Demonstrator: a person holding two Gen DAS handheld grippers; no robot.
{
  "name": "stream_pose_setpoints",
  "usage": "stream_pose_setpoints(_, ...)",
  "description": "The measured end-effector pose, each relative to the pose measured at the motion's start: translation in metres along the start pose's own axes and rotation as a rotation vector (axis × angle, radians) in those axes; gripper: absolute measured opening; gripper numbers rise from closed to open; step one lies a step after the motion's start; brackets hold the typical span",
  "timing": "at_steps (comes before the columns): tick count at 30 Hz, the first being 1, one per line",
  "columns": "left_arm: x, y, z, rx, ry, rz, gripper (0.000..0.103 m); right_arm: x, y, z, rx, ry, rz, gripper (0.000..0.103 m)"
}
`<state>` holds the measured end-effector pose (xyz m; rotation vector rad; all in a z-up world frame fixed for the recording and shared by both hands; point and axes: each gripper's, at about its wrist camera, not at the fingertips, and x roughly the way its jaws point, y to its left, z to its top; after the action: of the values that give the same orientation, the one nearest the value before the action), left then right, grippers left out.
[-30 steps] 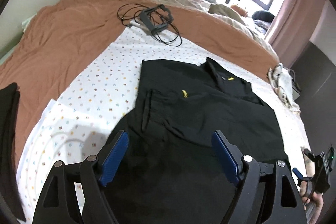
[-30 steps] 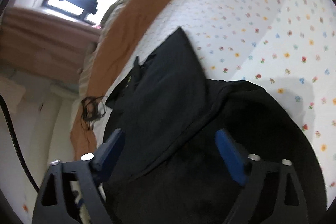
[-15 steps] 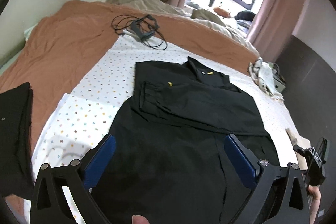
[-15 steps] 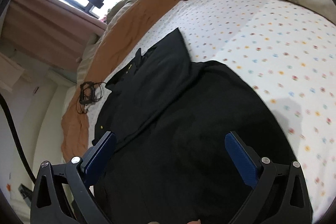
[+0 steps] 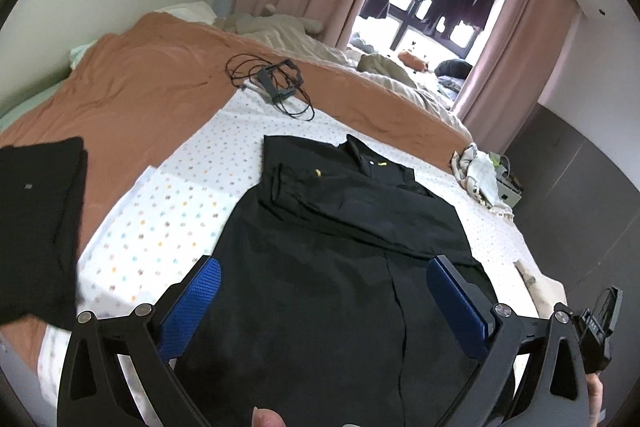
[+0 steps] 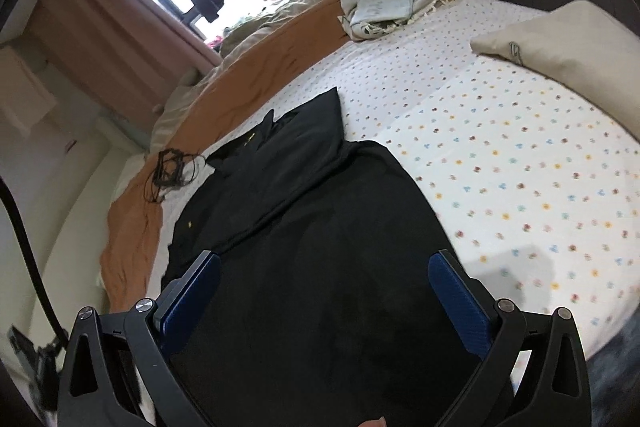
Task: Fold large clothes
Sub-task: 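Open both tools and move them back toward the shirt's hem, then grasp the black shirt's hem with both tools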
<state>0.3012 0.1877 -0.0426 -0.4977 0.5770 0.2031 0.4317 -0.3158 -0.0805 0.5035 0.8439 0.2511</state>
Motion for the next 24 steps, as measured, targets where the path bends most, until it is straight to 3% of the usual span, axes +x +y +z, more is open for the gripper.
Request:
stream_pose_setpoints(9,-0.055,0.017,-0.038,-0.016,-0.031,-0.015,0.103,-0.045,-0.017,-0.035,-0.045,0.004,0.023,0.103)
stream_pose_setpoints(15,-0.090,0.020,-0.065,0.030,-0.076,0.048,0.103,-0.072,-0.030,-0.054,-0.062,0.008,0.025,0.103)
stream_pose_setpoints(24,-0.104,0.052,-0.107,-0.005,-0.048,0.083,0.103,-0.098,-0.069,-0.079,-0.082,0.005,-0.018,0.103)
